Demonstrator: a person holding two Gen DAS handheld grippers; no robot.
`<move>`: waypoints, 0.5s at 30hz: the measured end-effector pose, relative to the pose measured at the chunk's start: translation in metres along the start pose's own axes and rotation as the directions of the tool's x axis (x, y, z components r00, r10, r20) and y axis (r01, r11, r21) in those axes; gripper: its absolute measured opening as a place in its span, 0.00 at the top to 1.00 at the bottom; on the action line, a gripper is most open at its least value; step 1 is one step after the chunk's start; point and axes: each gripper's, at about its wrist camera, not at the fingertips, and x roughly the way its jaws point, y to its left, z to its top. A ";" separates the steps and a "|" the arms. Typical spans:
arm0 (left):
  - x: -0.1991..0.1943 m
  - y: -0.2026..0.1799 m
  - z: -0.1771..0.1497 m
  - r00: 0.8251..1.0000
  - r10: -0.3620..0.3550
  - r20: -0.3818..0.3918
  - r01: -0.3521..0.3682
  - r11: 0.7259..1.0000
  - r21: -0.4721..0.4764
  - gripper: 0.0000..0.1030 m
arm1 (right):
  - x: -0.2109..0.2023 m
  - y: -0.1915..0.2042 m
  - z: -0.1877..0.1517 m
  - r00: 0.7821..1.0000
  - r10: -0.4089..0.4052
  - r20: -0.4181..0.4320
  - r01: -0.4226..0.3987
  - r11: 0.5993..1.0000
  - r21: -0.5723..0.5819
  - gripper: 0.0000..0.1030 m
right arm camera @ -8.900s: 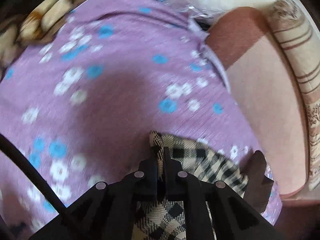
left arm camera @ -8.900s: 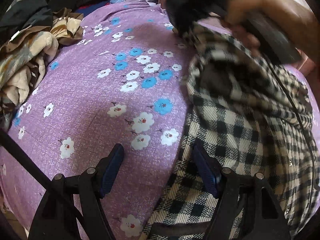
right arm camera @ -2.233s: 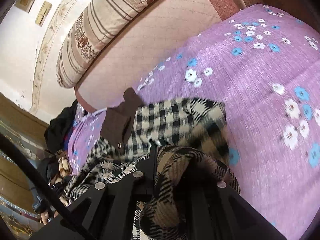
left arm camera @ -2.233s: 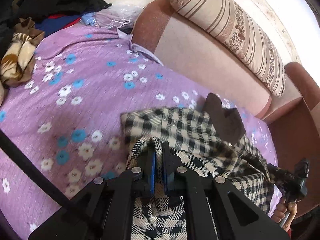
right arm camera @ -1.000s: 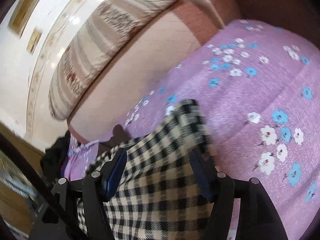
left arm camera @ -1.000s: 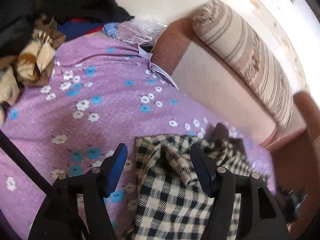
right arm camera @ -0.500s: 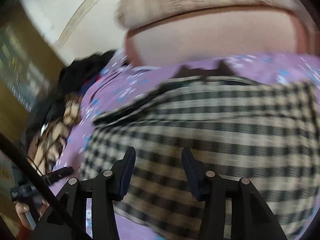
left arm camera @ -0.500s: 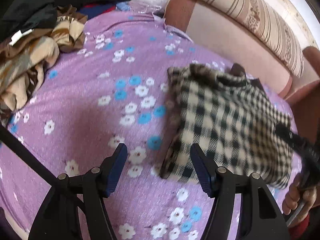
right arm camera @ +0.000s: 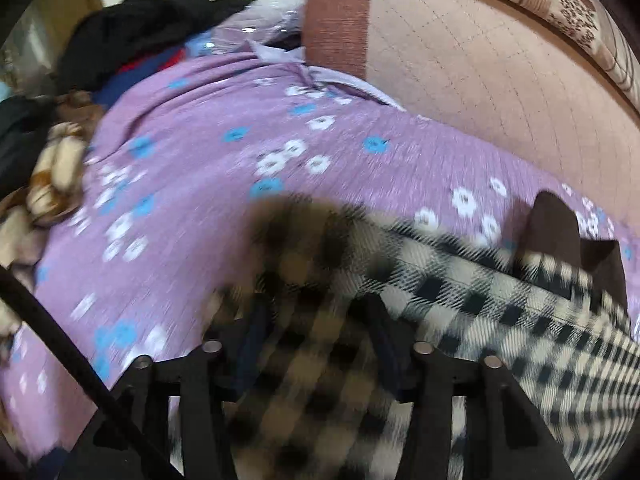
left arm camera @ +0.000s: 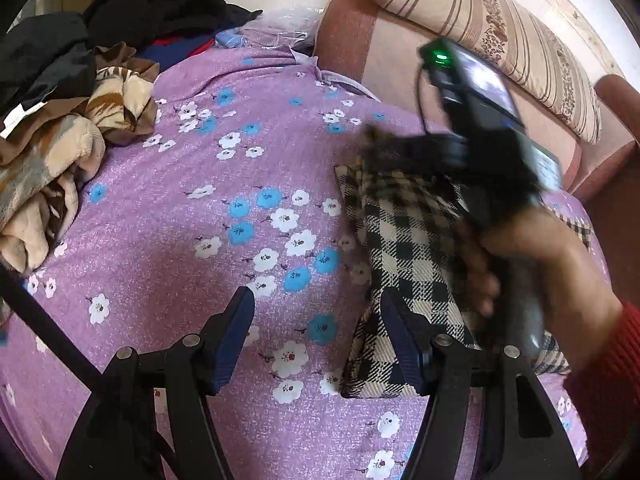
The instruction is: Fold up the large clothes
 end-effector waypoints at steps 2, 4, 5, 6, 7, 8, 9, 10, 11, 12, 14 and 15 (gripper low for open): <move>0.003 -0.001 0.000 1.000 -0.008 -0.016 0.008 1.000 0.002 0.38 | -0.006 -0.004 0.008 1.000 -0.017 0.017 0.017 1.000 0.015 0.43; 0.005 -0.002 -0.002 1.000 -0.010 -0.025 0.011 1.000 0.010 0.38 | -0.025 -0.008 0.008 0.999 -0.013 0.047 0.012 1.000 0.010 0.43; 0.006 -0.003 -0.004 0.999 -0.008 -0.031 0.009 1.000 0.018 0.38 | -0.039 -0.013 0.005 0.998 -0.006 0.066 0.006 1.000 0.004 0.42; 0.008 -0.004 -0.006 0.999 -0.007 -0.039 0.008 1.000 0.026 0.37 | -0.053 -0.019 -0.001 0.997 0.004 0.077 -0.004 1.000 0.001 0.41; 0.011 -0.006 -0.008 0.999 -0.007 -0.051 0.008 0.999 0.034 0.37 | -0.068 -0.029 -0.009 0.996 0.021 0.085 -0.021 1.000 0.002 0.39; 0.013 -0.006 -0.011 0.998 -0.007 -0.062 0.009 0.999 0.038 0.37 | -0.084 -0.041 -0.021 0.995 0.039 0.093 -0.040 0.999 0.009 0.35; 0.018 -0.007 -0.013 0.997 -0.007 -0.080 0.011 0.999 0.042 0.37 | -0.101 -0.058 -0.037 0.993 0.061 0.097 -0.063 0.998 0.026 0.32; 0.021 -0.007 -0.016 0.996 -0.009 -0.091 0.013 0.999 0.044 0.37 | -0.119 -0.080 -0.058 0.992 0.080 0.097 -0.086 0.995 0.054 0.32; 0.024 -0.006 -0.018 0.994 -0.014 -0.105 0.019 0.999 0.044 0.37 | -0.134 -0.102 -0.079 0.991 0.091 0.097 -0.099 0.991 0.087 0.31; 0.029 -0.006 -0.020 0.992 -0.023 -0.124 0.028 0.999 0.044 0.37 | -0.146 -0.120 -0.096 0.991 0.092 0.100 -0.103 0.988 0.113 0.30; 0.036 -0.005 -0.023 0.986 -0.049 -0.157 0.056 0.998 0.039 0.36 | -0.173 -0.170 -0.143 0.992 0.060 0.113 -0.082 0.977 0.198 0.27; 0.037 -0.005 -0.024 0.987 -0.052 -0.152 0.058 0.998 0.035 0.36 | -0.187 -0.201 -0.173 0.992 0.023 0.121 -0.055 0.964 0.260 0.27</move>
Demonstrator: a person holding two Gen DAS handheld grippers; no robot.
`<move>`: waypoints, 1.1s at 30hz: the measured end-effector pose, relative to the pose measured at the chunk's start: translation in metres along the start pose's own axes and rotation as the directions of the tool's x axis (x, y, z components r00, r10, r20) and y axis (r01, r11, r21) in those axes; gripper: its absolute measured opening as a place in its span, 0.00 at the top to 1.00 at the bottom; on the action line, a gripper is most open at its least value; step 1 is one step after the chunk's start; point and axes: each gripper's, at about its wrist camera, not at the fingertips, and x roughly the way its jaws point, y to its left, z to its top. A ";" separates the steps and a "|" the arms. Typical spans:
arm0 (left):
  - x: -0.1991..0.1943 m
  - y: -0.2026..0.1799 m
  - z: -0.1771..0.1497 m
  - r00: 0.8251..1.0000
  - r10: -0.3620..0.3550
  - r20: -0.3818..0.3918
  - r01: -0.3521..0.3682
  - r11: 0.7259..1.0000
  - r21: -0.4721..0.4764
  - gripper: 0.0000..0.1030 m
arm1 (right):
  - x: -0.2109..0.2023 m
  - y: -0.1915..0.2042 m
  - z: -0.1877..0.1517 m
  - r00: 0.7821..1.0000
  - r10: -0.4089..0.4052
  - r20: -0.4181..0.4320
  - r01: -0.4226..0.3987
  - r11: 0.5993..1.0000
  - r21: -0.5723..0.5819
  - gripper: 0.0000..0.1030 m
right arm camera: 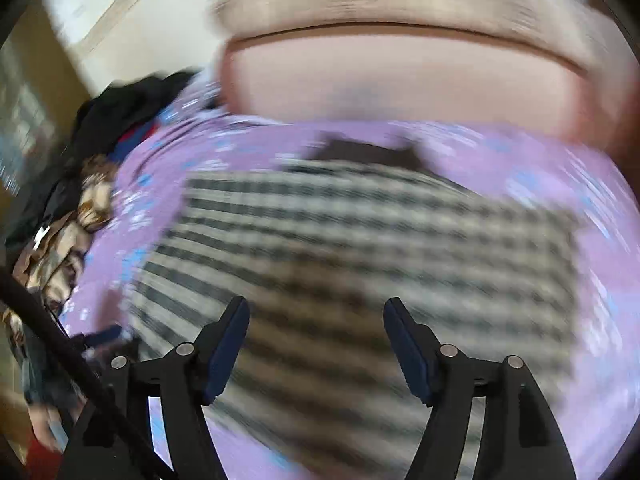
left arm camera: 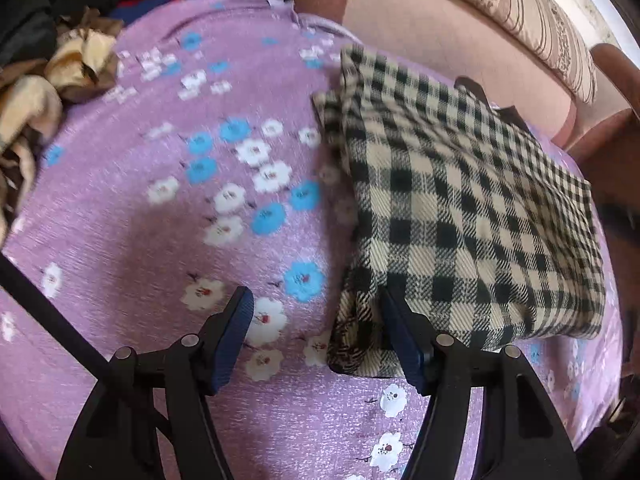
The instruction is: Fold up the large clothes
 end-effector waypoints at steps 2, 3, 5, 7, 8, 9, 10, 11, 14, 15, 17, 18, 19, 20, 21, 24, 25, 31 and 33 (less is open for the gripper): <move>0.000 -0.002 0.000 1.000 -0.011 0.012 0.011 1.000 0.006 0.36 | -0.021 -0.051 -0.030 0.999 -0.047 0.014 0.045 0.994 0.098 0.25; 0.000 -0.004 -0.002 1.000 -0.025 0.008 0.025 1.000 0.016 0.51 | -0.029 -0.070 -0.042 0.998 -0.061 0.017 0.058 0.988 0.141 0.25; 0.000 -0.009 -0.004 0.995 -0.098 -0.026 0.099 0.994 0.036 0.93 | -0.038 -0.107 -0.069 0.997 -0.068 0.020 0.061 0.969 0.238 0.24; -0.007 -0.017 -0.006 0.998 -0.057 -0.002 0.057 0.997 0.054 0.94 | -0.037 -0.133 -0.093 0.999 -0.029 0.018 0.021 0.945 0.326 0.24; -0.015 -0.024 -0.007 0.999 -0.034 0.023 0.031 0.996 0.088 0.94 | -0.033 -0.140 -0.101 1.000 -0.003 0.018 -0.004 0.935 0.353 0.24; -0.021 -0.027 -0.009 0.999 -0.023 0.039 0.019 0.995 0.096 0.94 | -0.029 -0.142 -0.107 1.000 0.021 0.015 -0.025 0.931 0.364 0.24; -0.027 -0.028 -0.009 0.998 -0.021 0.051 0.015 0.995 0.101 0.94 | -0.025 -0.141 -0.109 0.999 0.039 0.008 -0.039 0.932 0.360 0.24; -0.032 -0.029 -0.010 0.998 -0.018 0.063 0.012 0.994 0.107 0.95 | -0.020 -0.136 -0.111 0.998 0.067 -0.006 -0.061 0.938 0.340 0.25; -0.040 -0.029 -0.009 0.997 -0.012 0.075 0.003 0.993 0.119 0.96 | -0.013 -0.119 -0.115 0.989 0.143 -0.038 -0.126 0.949 0.287 0.62; -0.043 -0.027 -0.009 0.997 -0.011 0.078 0.001 0.993 0.118 0.96 | -0.013 -0.116 -0.116 0.987 0.152 -0.045 -0.135 0.953 0.271 0.80; -0.048 -0.025 -0.008 0.996 -0.020 0.082 0.011 0.994 0.109 0.96 | -0.020 -0.113 -0.117 0.984 0.170 -0.044 -0.154 0.956 0.251 0.90; -0.052 -0.023 -0.009 0.996 -0.025 0.086 0.015 0.994 0.112 0.96 | -0.026 -0.112 -0.118 0.984 0.178 -0.025 -0.167 0.955 0.245 0.91; -0.055 -0.024 -0.009 0.996 -0.025 0.090 0.014 0.993 0.120 0.96 | -0.037 -0.114 -0.118 0.982 0.186 0.001 -0.181 0.954 0.240 0.91; -0.057 -0.026 -0.010 0.995 -0.023 0.094 0.011 0.992 0.129 0.96 | -0.048 -0.118 -0.119 0.982 0.189 0.026 -0.190 0.953 0.238 0.92; -0.060 -0.027 -0.013 0.995 -0.017 0.098 0.003 0.990 0.143 0.96 | -0.056 -0.123 -0.121 0.981 0.191 0.042 -0.196 0.951 0.240 0.93; -0.054 -0.027 -0.020 0.997 0.017 0.080 -0.030 0.986 0.166 0.96 | -0.058 -0.143 -0.131 0.989 0.148 0.025 -0.149 0.952 0.266 0.94; -0.050 -0.026 -0.022 0.998 0.026 0.063 -0.036 0.985 0.167 0.96 | -0.054 -0.150 -0.136 0.989 0.146 0.008 -0.142 0.948 0.284 0.94; -0.044 -0.016 -0.030 0.992 0.126 0.026 -0.129 0.973 0.191 0.96 | -0.050 -0.152 -0.139 0.996 0.085 -0.035 -0.074 0.965 0.252 0.91; -0.050 -0.006 -0.027 0.983 0.175 0.047 -0.180 0.968 0.173 0.96 | -0.059 -0.153 -0.134 0.998 0.055 -0.013 -0.050 0.965 0.259 0.87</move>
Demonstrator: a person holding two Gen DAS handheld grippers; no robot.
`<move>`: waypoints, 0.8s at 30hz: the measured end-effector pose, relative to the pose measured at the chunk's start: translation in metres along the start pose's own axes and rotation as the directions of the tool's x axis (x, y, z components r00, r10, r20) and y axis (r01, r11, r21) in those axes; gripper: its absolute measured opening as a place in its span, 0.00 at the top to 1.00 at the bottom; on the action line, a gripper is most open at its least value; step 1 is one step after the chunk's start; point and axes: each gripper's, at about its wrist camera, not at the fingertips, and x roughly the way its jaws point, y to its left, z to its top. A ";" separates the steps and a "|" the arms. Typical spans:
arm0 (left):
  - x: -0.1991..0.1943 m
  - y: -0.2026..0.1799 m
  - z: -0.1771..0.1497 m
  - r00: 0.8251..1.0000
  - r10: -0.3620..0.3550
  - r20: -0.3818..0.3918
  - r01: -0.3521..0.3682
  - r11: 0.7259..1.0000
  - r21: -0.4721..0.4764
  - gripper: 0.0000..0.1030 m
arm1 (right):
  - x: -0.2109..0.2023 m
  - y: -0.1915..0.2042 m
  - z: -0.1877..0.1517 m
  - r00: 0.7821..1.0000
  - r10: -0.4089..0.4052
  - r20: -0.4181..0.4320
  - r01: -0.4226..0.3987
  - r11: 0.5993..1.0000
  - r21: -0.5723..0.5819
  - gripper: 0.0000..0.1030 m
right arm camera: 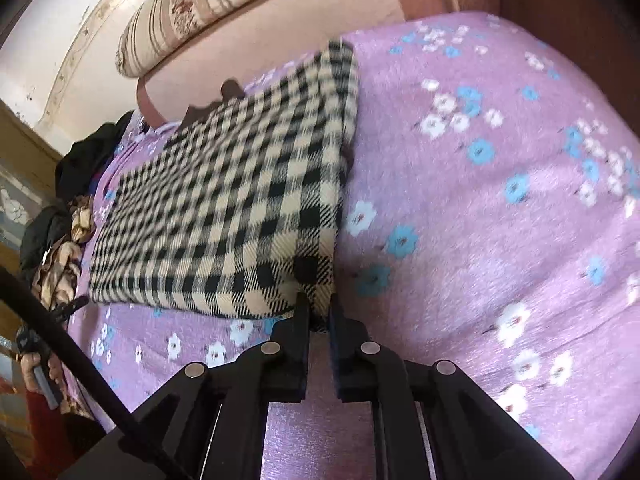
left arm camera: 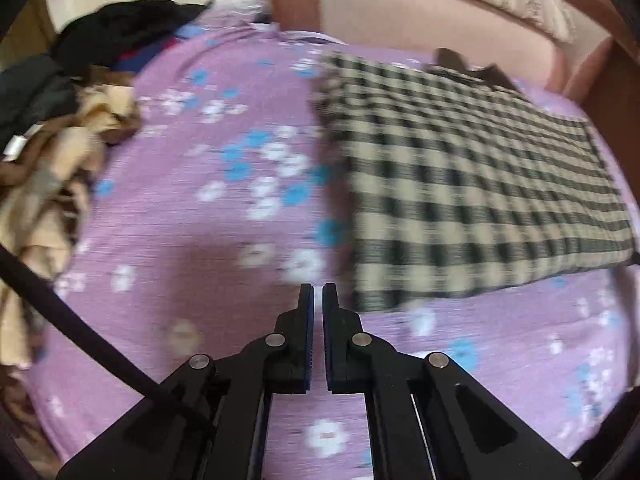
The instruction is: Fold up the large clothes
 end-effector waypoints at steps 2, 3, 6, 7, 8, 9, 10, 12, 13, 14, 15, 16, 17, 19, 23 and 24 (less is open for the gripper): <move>-0.007 0.019 0.004 1.000 -0.001 0.027 0.003 0.997 -0.073 0.96 | -0.007 0.001 0.003 0.998 -0.044 0.040 0.043 0.999 0.023 0.76; -0.011 0.028 0.006 0.999 -0.003 0.051 0.008 0.994 -0.109 0.96 | -0.013 0.001 0.005 0.994 -0.078 0.072 0.076 0.996 0.038 0.71; -0.021 0.036 0.011 0.993 -0.013 0.115 0.032 0.986 -0.165 0.91 | -0.029 0.009 0.012 0.973 -0.137 0.188 0.122 0.989 0.088 0.71; -0.024 0.033 0.014 0.990 -0.028 0.140 0.053 0.983 -0.175 0.88 | -0.033 0.014 0.014 0.966 -0.130 0.222 0.113 0.990 0.086 0.71; -0.026 0.028 0.017 0.987 -0.040 0.158 0.067 0.983 -0.171 0.80 | -0.033 0.021 0.017 0.964 -0.117 0.240 0.103 0.992 0.069 0.71; -0.029 0.020 0.019 0.983 -0.050 0.178 0.079 0.984 -0.161 0.74 | -0.030 0.030 0.018 0.963 -0.102 0.248 0.096 0.995 0.038 0.71; -0.031 0.012 0.021 0.979 -0.059 0.195 0.089 0.985 -0.149 0.72 | -0.024 0.041 0.020 0.965 -0.089 0.246 0.090 0.996 0.006 0.71; -0.033 -0.009 0.027 0.970 -0.093 0.224 0.121 0.986 -0.116 0.65 | -0.006 0.066 0.021 0.974 -0.051 0.221 0.066 0.996 -0.062 0.71; -0.032 -0.017 0.030 0.967 -0.112 0.227 0.138 0.985 -0.104 0.63 | 0.003 0.076 0.020 0.978 -0.040 0.207 0.058 0.995 -0.084 0.71; -0.030 -0.028 0.033 0.964 -0.138 0.229 0.162 0.983 -0.091 0.58 | 0.014 0.089 0.019 0.981 -0.030 0.194 0.053 0.992 -0.112 0.71; -0.026 -0.037 0.036 0.961 -0.157 0.229 0.180 0.980 -0.084 0.56 | 0.025 0.101 0.017 0.983 -0.026 0.184 0.053 0.988 -0.142 0.71; -0.021 -0.044 0.038 0.959 -0.172 0.225 0.193 0.978 -0.075 0.55 | 0.033 0.111 0.016 0.984 -0.025 0.179 0.055 0.985 -0.163 0.71; -0.016 -0.052 0.039 0.958 -0.183 0.220 0.202 0.977 -0.064 0.55 | 0.043 0.123 0.014 0.985 -0.021 0.170 0.055 0.980 -0.193 0.71; -0.006 -0.065 0.039 0.958 -0.199 0.208 0.211 0.977 -0.038 0.55 | 0.058 0.142 0.007 0.988 -0.013 0.155 0.051 0.969 -0.242 0.71; 0.017 -0.090 0.032 0.970 -0.182 0.162 0.177 0.983 0.042 0.55 | 0.082 0.158 -0.006 0.990 -0.046 0.131 0.088 0.939 -0.333 0.63; 0.023 -0.096 0.028 0.977 -0.156 0.146 0.149 0.987 0.060 0.55 | 0.088 0.158 -0.008 0.990 -0.064 0.125 0.105 0.931 -0.351 0.62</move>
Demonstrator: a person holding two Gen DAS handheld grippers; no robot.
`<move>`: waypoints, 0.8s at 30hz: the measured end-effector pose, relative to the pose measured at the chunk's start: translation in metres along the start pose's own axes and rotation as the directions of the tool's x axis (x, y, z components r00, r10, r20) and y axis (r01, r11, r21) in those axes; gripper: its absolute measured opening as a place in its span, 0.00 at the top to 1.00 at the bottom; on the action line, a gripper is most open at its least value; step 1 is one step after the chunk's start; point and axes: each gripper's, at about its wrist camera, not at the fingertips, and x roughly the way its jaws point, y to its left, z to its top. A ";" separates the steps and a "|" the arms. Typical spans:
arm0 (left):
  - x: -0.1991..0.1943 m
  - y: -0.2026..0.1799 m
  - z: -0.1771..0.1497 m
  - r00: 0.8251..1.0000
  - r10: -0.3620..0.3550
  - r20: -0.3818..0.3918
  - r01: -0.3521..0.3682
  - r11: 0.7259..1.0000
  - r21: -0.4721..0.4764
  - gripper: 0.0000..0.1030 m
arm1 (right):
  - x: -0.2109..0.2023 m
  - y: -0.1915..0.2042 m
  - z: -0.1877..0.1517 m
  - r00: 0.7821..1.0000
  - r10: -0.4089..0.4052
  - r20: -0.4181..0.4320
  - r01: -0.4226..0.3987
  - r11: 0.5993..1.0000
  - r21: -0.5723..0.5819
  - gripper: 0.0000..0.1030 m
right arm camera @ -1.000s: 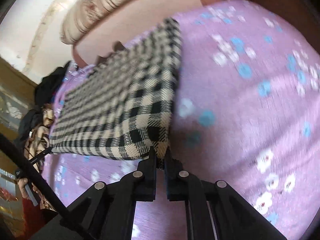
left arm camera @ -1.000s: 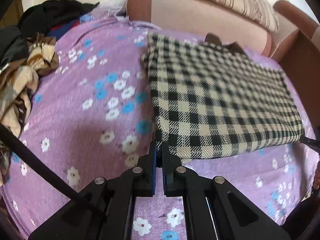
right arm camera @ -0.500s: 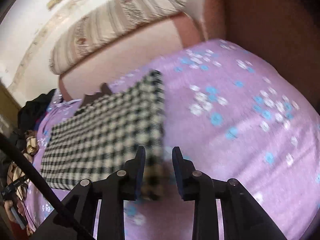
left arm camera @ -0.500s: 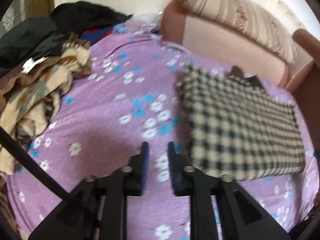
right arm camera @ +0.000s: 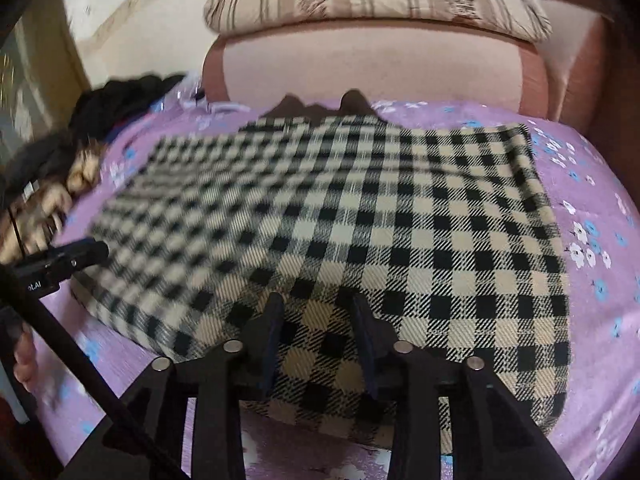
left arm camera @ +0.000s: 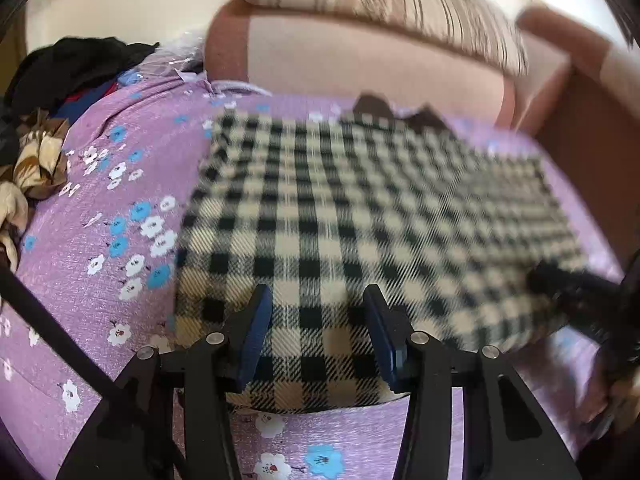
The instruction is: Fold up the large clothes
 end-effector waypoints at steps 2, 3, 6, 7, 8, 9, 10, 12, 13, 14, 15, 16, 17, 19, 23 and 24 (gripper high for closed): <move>0.010 -0.004 -0.006 0.998 0.049 -0.033 -0.048 0.998 0.031 0.55 | 0.005 -0.002 -0.004 1.000 -0.021 -0.022 0.021 1.000 -0.015 0.62; 0.013 -0.003 -0.010 0.997 0.064 -0.048 -0.062 0.997 0.037 0.55 | 0.006 -0.007 -0.006 0.998 -0.047 -0.030 0.047 0.999 -0.010 0.62; 0.010 0.006 -0.019 0.996 0.079 -0.051 -0.077 0.996 0.033 0.55 | 0.003 -0.026 -0.012 0.996 -0.081 -0.038 0.081 0.996 0.023 0.62; 0.009 0.009 -0.022 0.996 0.077 -0.049 -0.075 0.997 0.034 0.55 | 0.001 -0.034 -0.013 0.996 -0.075 -0.040 0.077 0.996 0.043 0.62; 0.007 0.013 -0.024 0.996 0.079 -0.048 -0.078 0.996 0.034 0.55 | -0.001 -0.043 -0.014 0.997 -0.066 -0.041 0.069 0.996 0.063 0.62; 0.006 0.016 -0.026 0.995 0.088 -0.048 -0.086 0.996 0.035 0.56 | -0.005 -0.054 -0.017 0.998 -0.041 -0.042 0.045 0.995 0.094 0.62; 0.005 0.019 -0.030 0.993 0.107 -0.049 -0.105 0.994 0.041 0.58 | -0.008 -0.060 -0.019 0.999 -0.033 -0.043 0.038 0.993 0.109 0.62; 0.004 0.025 -0.035 0.992 0.116 -0.052 -0.113 0.993 0.042 0.62 | -0.014 -0.069 -0.025 0.995 -0.085 -0.049 0.090 0.990 0.111 0.62; 0.002 0.028 -0.036 0.993 0.110 -0.051 -0.109 0.993 0.036 0.63 | -0.016 -0.075 -0.031 0.993 -0.102 -0.056 0.108 0.988 0.110 0.62; 0.001 0.029 -0.037 0.993 0.107 -0.051 -0.105 0.994 0.035 0.64 | -0.019 -0.081 -0.035 0.993 -0.107 -0.057 0.113 0.987 0.118 0.62; -0.001 0.030 -0.037 0.993 0.106 -0.051 -0.105 0.994 0.036 0.66 | -0.023 -0.087 -0.039 0.993 -0.101 -0.053 0.108 0.986 0.127 0.62; -0.004 0.031 -0.038 0.992 0.114 -0.052 -0.112 0.993 0.038 0.69 | -0.027 -0.090 -0.041 0.993 -0.103 -0.050 0.108 0.985 0.131 0.62; -0.006 0.033 -0.038 0.991 0.125 -0.052 -0.123 0.992 0.038 0.75 | -0.032 -0.094 -0.043 0.993 -0.109 -0.047 0.115 0.984 0.134 0.62; -0.012 0.038 -0.039 0.991 0.121 -0.057 -0.120 0.992 0.027 0.78 | -0.039 -0.103 -0.049 0.985 -0.162 -0.061 0.169 0.975 0.141 0.61; -0.031 0.059 -0.035 0.986 0.160 -0.034 -0.162 0.986 -0.037 0.78 | -0.061 -0.121 -0.053 0.984 -0.175 -0.040 0.180 0.957 0.226 0.55; -0.037 0.068 -0.034 0.988 0.155 -0.022 -0.156 0.985 -0.074 0.78 | -0.067 -0.123 -0.052 0.982 -0.187 -0.024 0.188 0.954 0.234 0.52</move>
